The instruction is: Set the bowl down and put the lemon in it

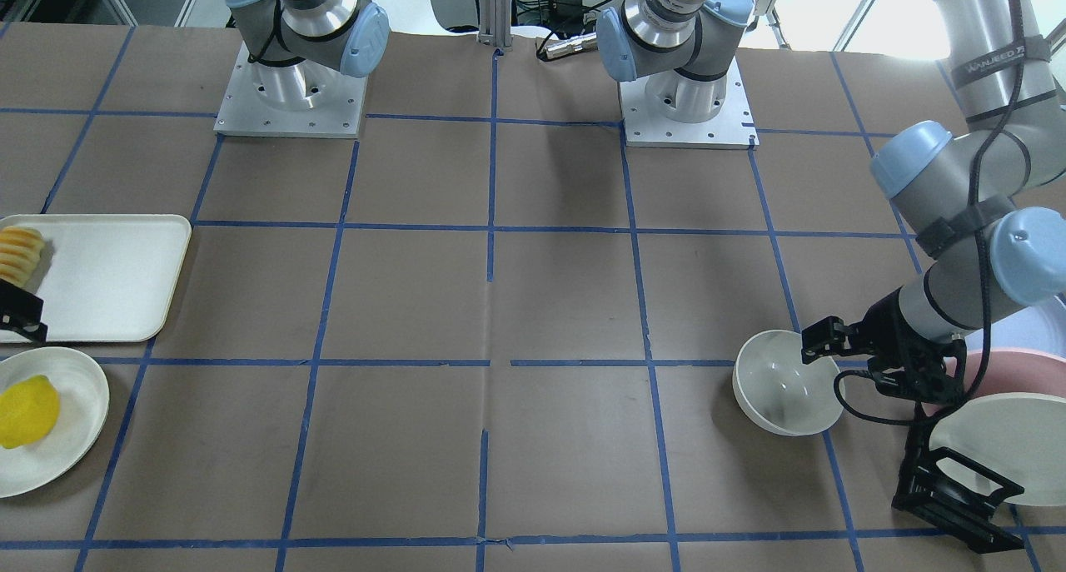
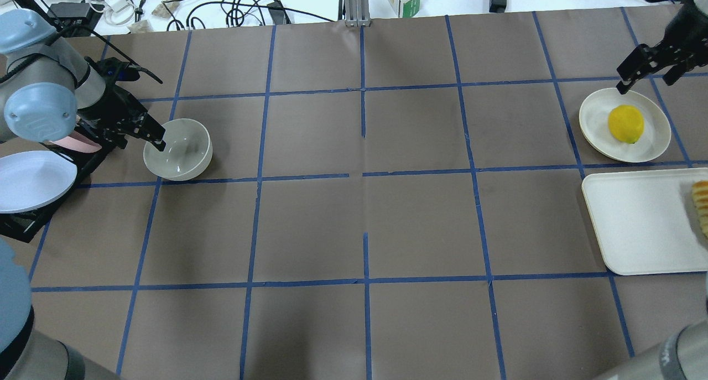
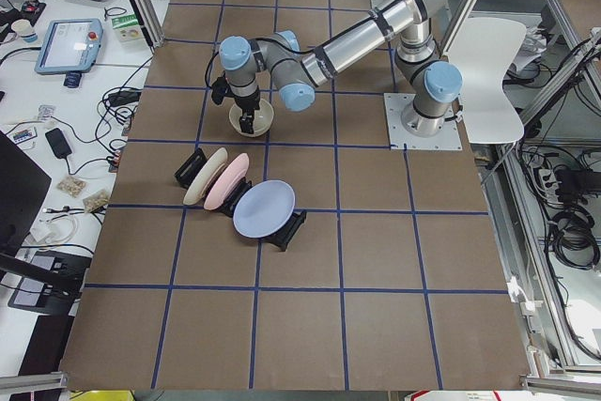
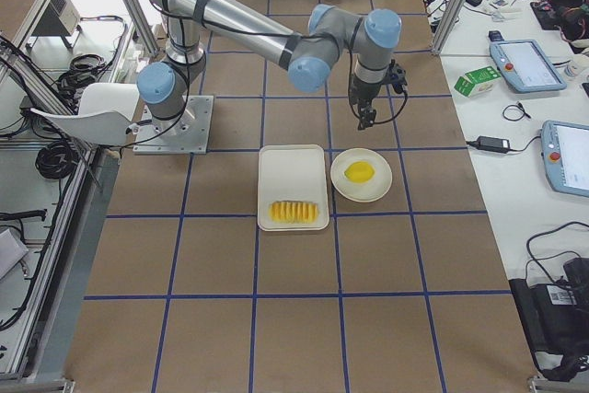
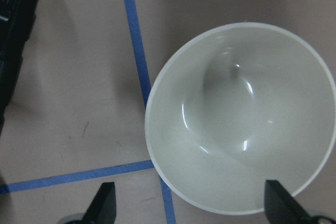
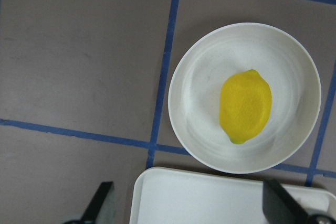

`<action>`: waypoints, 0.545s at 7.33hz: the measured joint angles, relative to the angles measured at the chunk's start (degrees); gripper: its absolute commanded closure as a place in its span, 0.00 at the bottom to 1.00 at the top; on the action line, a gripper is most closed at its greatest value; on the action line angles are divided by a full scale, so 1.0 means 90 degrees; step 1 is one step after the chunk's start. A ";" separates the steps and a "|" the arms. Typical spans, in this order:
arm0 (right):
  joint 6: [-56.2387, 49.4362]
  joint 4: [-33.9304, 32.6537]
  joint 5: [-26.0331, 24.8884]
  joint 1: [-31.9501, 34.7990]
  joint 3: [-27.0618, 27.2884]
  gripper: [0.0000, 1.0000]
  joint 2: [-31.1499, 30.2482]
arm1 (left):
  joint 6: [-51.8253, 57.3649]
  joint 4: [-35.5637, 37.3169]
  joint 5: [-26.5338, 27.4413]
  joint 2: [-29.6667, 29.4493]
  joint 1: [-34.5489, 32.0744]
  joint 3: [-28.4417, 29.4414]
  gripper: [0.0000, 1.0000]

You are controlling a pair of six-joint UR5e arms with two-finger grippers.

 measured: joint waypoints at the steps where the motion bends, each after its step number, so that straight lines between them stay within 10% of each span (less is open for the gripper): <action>1: -0.0286 -0.0558 0.0014 -0.0143 0.0002 0.00 0.0508 | -0.0005 0.0225 -0.0007 -0.0179 0.0003 -0.0006 0.18; 2: -0.0480 -0.1005 0.0025 -0.0254 0.0003 0.00 0.0893 | -0.0007 0.0333 -0.0009 -0.0312 0.0003 -0.0009 0.23; 4: -0.0562 -0.1326 0.0036 -0.0337 0.0006 0.00 0.1280 | -0.0017 0.0393 -0.0096 -0.0491 0.0003 -0.0010 0.66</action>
